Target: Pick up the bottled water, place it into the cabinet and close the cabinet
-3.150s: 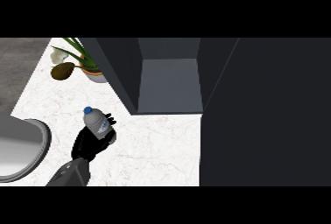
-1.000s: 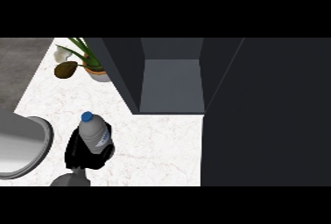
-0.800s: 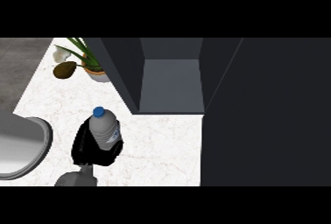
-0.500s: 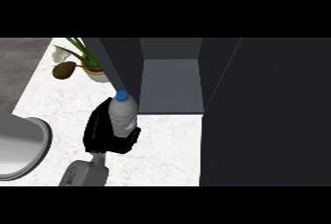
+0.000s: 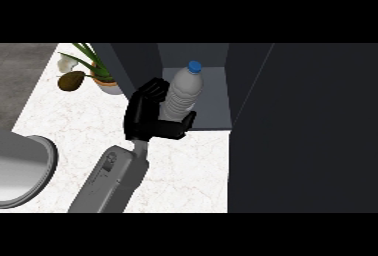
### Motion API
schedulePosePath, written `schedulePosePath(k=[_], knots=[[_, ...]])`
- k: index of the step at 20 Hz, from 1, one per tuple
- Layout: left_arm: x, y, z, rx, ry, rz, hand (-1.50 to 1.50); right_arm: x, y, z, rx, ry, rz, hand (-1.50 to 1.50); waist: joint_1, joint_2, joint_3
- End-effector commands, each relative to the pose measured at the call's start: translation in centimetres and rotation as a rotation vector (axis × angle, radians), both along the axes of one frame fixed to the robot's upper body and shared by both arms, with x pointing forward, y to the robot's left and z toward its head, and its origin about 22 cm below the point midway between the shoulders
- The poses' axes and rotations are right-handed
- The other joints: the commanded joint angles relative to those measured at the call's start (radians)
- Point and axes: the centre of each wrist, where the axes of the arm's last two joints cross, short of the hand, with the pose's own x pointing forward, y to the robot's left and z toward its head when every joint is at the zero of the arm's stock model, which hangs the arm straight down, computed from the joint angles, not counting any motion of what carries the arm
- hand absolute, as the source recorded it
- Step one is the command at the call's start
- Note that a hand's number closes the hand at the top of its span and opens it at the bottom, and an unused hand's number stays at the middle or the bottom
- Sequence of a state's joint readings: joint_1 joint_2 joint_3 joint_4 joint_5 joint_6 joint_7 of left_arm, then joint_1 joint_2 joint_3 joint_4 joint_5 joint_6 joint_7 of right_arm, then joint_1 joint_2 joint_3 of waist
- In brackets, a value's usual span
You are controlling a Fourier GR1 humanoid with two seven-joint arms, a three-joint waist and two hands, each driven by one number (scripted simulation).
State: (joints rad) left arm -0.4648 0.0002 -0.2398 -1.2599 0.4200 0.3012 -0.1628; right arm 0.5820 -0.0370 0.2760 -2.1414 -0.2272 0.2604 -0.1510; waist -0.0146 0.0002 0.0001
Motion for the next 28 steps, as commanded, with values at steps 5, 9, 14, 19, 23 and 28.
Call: schedulePosePath(k=[5, 9, 14, 19, 23, 28], knots=[[3.2, -2.7, 1.3, 0.147, -0.05, 0.052, 1.5, 0.1, -1.9, 0.0, 0.007, 0.003, -0.019, -1.5, 0.0, 0.0, 0.0], [6.1, -4.8, 2.3, 0.215, -0.035, 0.124, 1.5, 1.8, -0.6, -1.0, 0.011, -0.005, 0.04, -1.5, -0.02, 0.007, 0.0], [8.6, -4.2, 3.1, 0.293, -0.035, 0.189, 1.5, 0.2, -0.8, -0.9, 0.012, -0.005, 0.009, -1.5, -0.021, 0.007, 0.0], [9.7, -3.8, 1.8, 0.345, 0.008, 0.223, 1.5, 1.1, -0.3, 0.5, 0.008, 0.003, 0.016, -1.5, -0.027, 0.011, 0.0], [10.4, -3.6, 1.6, 0.415, -0.021, 0.259, 1.5, 1.5, -0.5, 0.4, 0.021, -0.02, 0.045, -1.5, -0.042, 0.019, 0.0], [10.5, -2.9, 0.5, 0.475, -0.006, 0.309, 1.5, 1.4, -0.1, -0.6, 0.016, 0.0, 0.048, -1.5, -0.039, 0.018, 0.0]])
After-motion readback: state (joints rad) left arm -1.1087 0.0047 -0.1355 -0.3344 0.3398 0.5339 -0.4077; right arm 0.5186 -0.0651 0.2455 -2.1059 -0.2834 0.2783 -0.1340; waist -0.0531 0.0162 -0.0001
